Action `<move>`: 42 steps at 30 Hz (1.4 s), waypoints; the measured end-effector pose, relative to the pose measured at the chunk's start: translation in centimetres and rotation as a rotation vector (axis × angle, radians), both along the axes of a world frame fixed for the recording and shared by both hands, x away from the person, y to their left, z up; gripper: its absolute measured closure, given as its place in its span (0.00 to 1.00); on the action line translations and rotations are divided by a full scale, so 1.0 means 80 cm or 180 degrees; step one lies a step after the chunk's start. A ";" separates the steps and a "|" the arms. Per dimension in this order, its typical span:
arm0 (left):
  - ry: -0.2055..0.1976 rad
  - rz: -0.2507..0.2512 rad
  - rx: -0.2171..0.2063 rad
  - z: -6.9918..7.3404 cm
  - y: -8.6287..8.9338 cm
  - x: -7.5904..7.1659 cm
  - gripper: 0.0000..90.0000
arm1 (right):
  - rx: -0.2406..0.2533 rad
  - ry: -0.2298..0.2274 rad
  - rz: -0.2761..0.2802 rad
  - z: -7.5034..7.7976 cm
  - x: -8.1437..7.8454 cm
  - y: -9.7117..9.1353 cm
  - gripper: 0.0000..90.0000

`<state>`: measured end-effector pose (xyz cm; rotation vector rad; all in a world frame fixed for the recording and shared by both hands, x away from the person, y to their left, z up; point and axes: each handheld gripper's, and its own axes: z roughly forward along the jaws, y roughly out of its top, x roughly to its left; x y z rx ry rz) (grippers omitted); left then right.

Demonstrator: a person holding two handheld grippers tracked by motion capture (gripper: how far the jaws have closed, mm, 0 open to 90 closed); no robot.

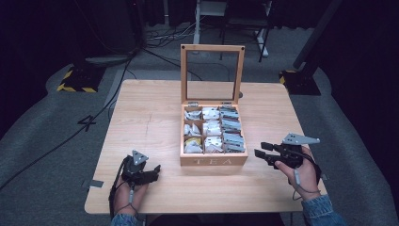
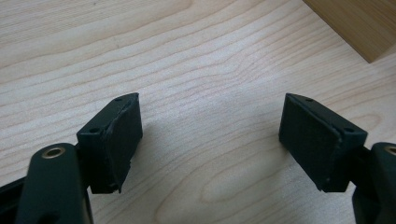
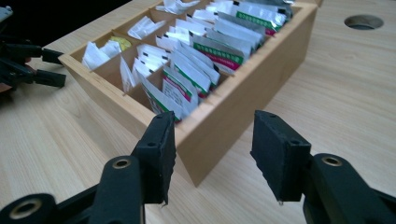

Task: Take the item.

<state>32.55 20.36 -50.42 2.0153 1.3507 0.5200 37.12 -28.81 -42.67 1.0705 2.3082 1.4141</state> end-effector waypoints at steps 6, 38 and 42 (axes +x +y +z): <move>0.0010 0.0025 -0.0010 0.000 0.000 0.001 0.25 | -0.0143 -0.0082 0.0146 0.020 0.008 0.021 0.56; 0.0007 0.0078 0.0002 0.000 0.000 0.003 0.25 | -0.0481 -0.0017 0.0578 0.045 0.047 0.130 0.58; 0.0004 0.0087 0.0001 0.000 0.000 0.003 0.25 | -0.0544 0.0009 0.0635 0.042 0.050 0.142 0.59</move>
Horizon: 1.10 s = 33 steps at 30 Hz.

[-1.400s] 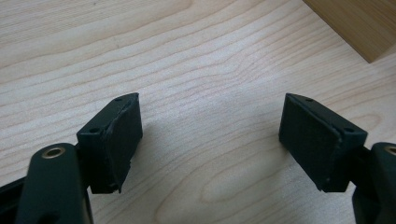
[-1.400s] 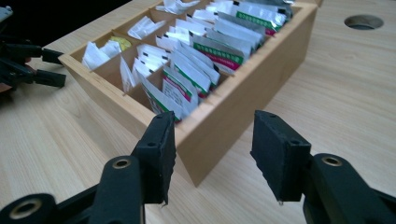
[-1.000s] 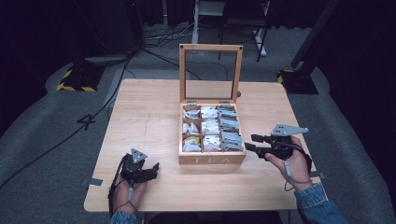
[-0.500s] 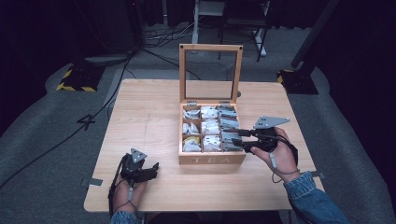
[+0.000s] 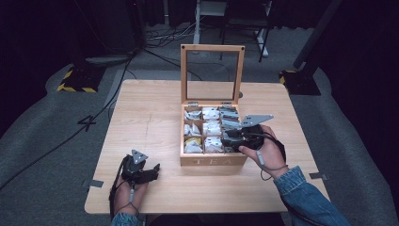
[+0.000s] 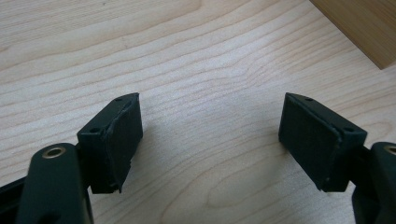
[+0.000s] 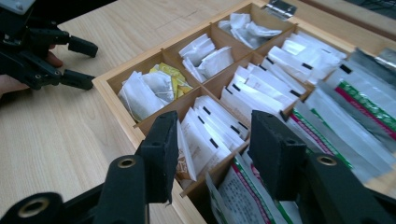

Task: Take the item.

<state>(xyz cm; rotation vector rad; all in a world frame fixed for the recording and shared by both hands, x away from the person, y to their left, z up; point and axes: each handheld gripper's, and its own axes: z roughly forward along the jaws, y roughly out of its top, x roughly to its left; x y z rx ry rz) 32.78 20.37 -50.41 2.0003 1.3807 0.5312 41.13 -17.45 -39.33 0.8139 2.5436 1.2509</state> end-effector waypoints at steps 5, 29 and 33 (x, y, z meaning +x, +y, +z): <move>0.0003 0.0004 0.0001 0.000 0.000 0.000 0.25 | -0.0100 0.0055 0.0113 -0.010 0.001 0.020 0.63; 0.0002 0.0018 0.0006 0.000 0.000 0.000 0.25 | -0.0379 0.0385 0.0224 -0.054 0.018 0.055 0.79; 0.0002 0.0018 0.0005 0.000 0.000 0.000 0.25 | -0.0389 0.0469 0.0230 -0.056 0.020 0.056 0.84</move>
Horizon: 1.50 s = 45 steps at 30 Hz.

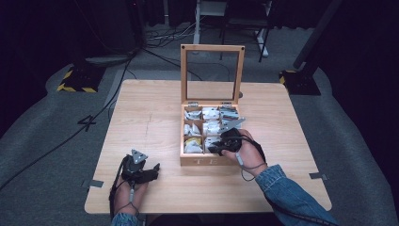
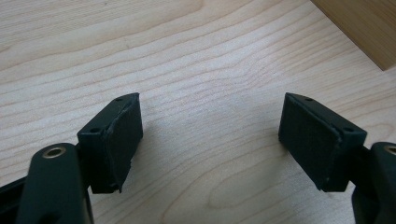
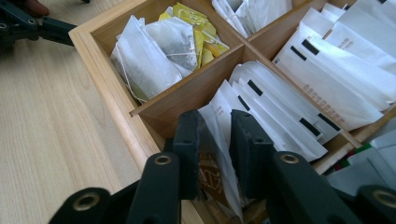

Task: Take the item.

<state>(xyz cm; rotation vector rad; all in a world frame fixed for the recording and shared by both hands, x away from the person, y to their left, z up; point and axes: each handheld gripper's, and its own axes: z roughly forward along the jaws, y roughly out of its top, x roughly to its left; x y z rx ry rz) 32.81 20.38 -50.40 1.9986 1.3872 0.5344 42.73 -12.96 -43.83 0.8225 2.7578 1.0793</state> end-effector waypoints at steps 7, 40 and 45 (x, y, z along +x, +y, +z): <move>-0.0001 0.0002 0.0000 0.000 0.000 0.000 0.25 | 0.0058 0.0114 0.0011 -0.001 0.000 0.000 0.93; -0.0006 0.0000 0.0007 0.000 0.000 0.000 0.25 | 0.0580 -0.0246 -0.0034 0.081 -0.012 -0.039 1.00; -0.0006 0.0025 -0.0010 0.000 0.000 0.001 0.25 | 0.0605 -0.0287 -0.0079 0.088 -0.013 -0.049 1.00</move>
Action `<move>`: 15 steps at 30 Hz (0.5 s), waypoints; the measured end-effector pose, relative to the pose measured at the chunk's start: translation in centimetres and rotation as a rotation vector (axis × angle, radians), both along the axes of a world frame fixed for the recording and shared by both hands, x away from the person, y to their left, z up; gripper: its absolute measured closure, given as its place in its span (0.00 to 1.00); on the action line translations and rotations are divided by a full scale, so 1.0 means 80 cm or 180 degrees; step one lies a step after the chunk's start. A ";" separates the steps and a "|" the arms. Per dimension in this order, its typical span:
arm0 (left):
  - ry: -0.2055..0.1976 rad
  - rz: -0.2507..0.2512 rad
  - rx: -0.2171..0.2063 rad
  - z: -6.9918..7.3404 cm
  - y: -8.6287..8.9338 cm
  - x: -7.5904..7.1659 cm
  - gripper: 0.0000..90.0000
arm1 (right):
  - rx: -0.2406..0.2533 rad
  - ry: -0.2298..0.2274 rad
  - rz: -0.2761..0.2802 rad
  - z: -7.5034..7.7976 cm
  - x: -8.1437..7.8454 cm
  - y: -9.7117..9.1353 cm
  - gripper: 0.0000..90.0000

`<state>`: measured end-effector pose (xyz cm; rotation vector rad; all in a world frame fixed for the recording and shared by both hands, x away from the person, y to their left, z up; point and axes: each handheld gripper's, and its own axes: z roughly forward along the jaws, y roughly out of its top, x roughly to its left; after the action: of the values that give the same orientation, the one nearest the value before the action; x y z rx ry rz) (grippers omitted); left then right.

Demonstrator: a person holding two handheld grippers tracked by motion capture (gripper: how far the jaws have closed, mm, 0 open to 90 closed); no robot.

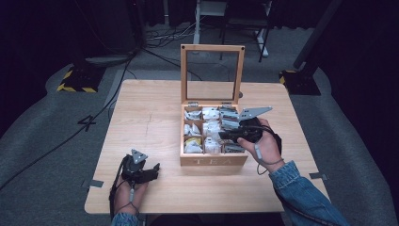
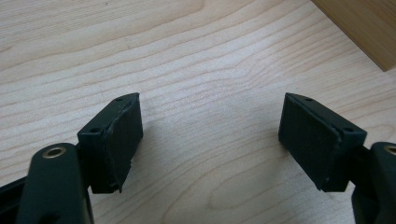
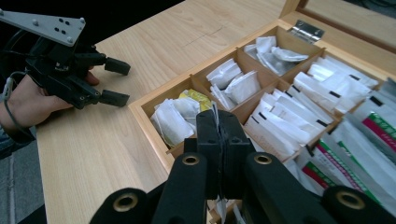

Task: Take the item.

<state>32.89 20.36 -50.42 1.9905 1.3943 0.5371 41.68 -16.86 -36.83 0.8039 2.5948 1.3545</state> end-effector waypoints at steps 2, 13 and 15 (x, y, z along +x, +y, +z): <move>-0.0003 0.0021 -0.0002 0.000 0.000 0.000 0.25 | 0.0018 -0.0041 -0.0061 0.007 0.000 -0.013 1.00; -0.0006 0.0023 0.0004 0.000 0.000 0.001 0.25 | 0.0023 -0.0124 -0.0361 0.025 0.008 -0.064 1.00; -0.0004 0.0023 0.0002 0.000 0.000 0.001 0.25 | 0.0024 -0.0130 -0.0416 0.028 0.010 -0.075 1.00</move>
<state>32.97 20.37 -50.43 1.9859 1.4012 0.5419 42.50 -22.89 -34.63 0.9192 2.4606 1.3305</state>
